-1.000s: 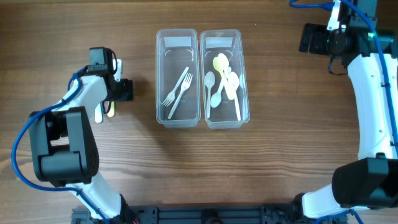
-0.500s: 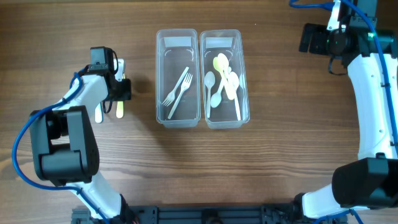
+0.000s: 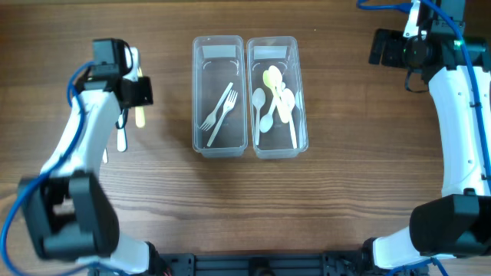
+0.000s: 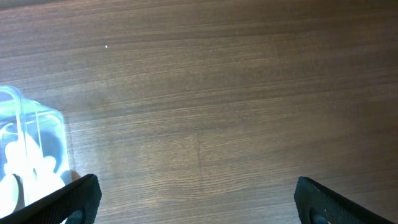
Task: Pack container
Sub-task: 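Drop the yellow fork into the left container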
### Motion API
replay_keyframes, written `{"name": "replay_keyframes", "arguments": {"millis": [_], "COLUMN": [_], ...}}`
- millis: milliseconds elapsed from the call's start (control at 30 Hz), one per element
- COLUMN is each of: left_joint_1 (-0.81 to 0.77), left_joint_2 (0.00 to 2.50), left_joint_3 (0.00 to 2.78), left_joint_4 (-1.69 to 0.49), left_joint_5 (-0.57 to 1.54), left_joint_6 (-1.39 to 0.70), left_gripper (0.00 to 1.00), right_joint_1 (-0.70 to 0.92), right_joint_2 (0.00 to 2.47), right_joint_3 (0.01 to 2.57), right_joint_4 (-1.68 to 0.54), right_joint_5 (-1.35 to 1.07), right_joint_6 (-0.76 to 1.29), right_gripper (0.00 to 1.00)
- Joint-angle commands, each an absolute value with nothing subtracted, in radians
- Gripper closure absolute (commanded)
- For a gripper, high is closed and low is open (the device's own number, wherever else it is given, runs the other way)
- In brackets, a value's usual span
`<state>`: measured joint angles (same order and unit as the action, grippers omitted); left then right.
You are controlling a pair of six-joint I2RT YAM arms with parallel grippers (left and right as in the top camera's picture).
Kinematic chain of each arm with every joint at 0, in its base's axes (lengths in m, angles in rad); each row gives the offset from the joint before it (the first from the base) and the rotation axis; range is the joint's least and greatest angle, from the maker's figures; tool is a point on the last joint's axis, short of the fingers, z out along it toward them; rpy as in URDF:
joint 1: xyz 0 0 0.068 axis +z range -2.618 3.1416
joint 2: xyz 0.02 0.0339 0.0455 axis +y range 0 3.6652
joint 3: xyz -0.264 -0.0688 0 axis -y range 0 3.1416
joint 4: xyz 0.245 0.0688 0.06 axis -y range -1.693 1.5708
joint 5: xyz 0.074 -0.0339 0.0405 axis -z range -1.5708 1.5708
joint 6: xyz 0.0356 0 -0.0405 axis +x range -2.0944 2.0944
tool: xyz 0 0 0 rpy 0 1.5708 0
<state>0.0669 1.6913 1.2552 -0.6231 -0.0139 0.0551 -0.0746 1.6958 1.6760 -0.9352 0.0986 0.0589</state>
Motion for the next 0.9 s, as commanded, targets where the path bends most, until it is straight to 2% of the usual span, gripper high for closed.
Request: {"name": "replay_keyframes", "arguments": {"millis": [0, 400, 667, 733, 767, 800, 867], "left_joint_1": [0.015, -0.274, -0.356, -0.357, -0.357, -0.357, -0.357], "left_joint_2": [1.586, 1.564, 1.648, 1.683, 1.701, 1.715, 1.73], "left_joint_3": [1.273, 1.273, 1.273, 1.273, 1.273, 1.273, 1.273], "left_joint_4": [-0.637, -0.648, -0.663, -0.662, -0.662, -0.662, -0.658], "left_joint_5": [0.116, 0.165, 0.103, 0.104, 0.104, 0.104, 0.104], "left_joint_6": [-0.012, -0.219, -0.3, -0.3, -0.3, -0.3, -0.3], "left_gripper": [0.96, 0.96, 0.96, 0.82, 0.59, 0.53, 0.49], "right_joint_1": [-0.072, -0.072, -0.072, -0.072, -0.072, -0.072, -0.072], "right_joint_2": [1.704, 1.705, 1.705, 1.704, 1.705, 1.704, 1.704], "right_joint_3": [1.676, 1.676, 1.676, 1.676, 1.676, 1.676, 1.676], "right_joint_4": [-0.932, -0.932, -0.932, -0.932, -0.932, -0.932, -0.932], "right_joint_5": [0.113, 0.113, 0.112, 0.112, 0.112, 0.113, 0.112], "right_joint_6": [0.052, 0.052, 0.052, 0.052, 0.052, 0.052, 0.052], "right_gripper": [0.0, 0.0, 0.0, 0.0, 0.0, 0.0, 0.0]}}
